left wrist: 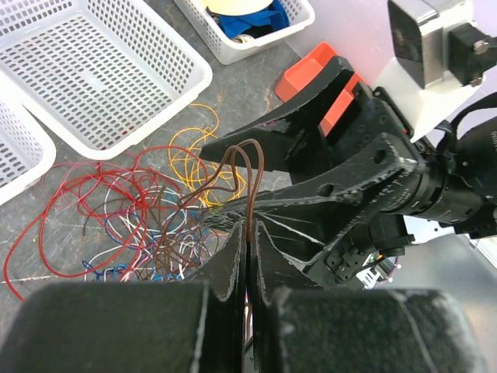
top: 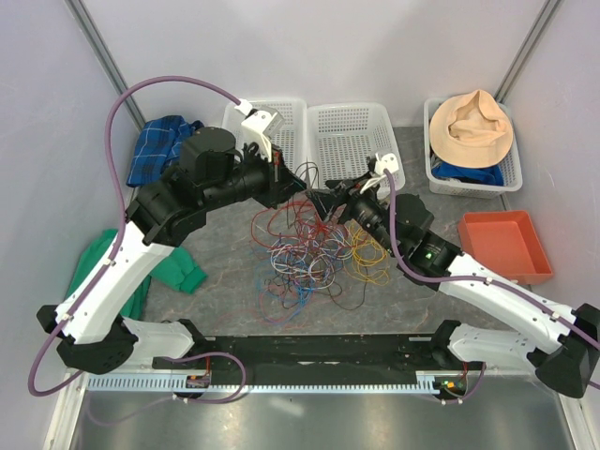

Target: Untangle the cables

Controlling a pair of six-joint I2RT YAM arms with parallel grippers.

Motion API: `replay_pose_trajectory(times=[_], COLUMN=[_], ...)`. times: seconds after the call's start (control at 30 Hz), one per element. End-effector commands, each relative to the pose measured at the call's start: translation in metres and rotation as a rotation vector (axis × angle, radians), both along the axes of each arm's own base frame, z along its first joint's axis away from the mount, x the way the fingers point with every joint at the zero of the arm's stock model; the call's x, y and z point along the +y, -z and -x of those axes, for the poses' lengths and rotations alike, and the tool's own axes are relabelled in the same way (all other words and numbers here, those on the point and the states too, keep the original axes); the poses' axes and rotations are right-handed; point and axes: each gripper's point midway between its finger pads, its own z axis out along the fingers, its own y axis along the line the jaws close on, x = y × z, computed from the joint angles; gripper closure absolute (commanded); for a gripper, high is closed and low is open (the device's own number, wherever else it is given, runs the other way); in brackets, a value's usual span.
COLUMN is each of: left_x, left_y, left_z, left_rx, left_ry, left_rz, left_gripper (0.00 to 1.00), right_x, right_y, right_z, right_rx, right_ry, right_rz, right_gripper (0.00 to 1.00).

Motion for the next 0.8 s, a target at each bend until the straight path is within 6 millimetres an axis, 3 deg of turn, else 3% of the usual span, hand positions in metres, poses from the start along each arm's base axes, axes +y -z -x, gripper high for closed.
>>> replay_pose_trajectory(times=[0.0,0.07,0.17,0.27,0.57,0.77], left_x=[-0.008,-0.007,0.000,0.016,0.048,0.059], left_y=[-0.009,-0.007,-0.004,0.000,0.023,0.040], left_z=[0.004,0.004,0.001,-0.008,-0.036,-0.046], left_rx=[-0.036,-0.036,-0.043,-0.056,-0.041,-0.030], left_ry=[0.047,0.046,0.002,-0.093,-0.342,-0.432], left_rz=[0.025,0.021,0.009,-0.015,-0.097,-0.143], left_gripper=[0.98,0.98,0.98,0.98,0.98,0.97], right_x=[0.003,0.003,-0.005,-0.020,-0.089,-0.135], right_y=[-0.044,-0.043,-0.041,-0.039,-0.050,-0.085], right_z=[-0.002,-0.007,-0.009,-0.007,0.010,0.030], right_rx=[-0.086,-0.085,-0.088,-0.084,-0.091,-0.147], right_ry=[-0.003,0.020,0.057,0.102,0.282,0.370], right_rz=[-0.097,-0.097,-0.088,-0.080,-0.037,-0.090], right_gripper=[0.39,0.49,0.83,0.95,1.00,1.00])
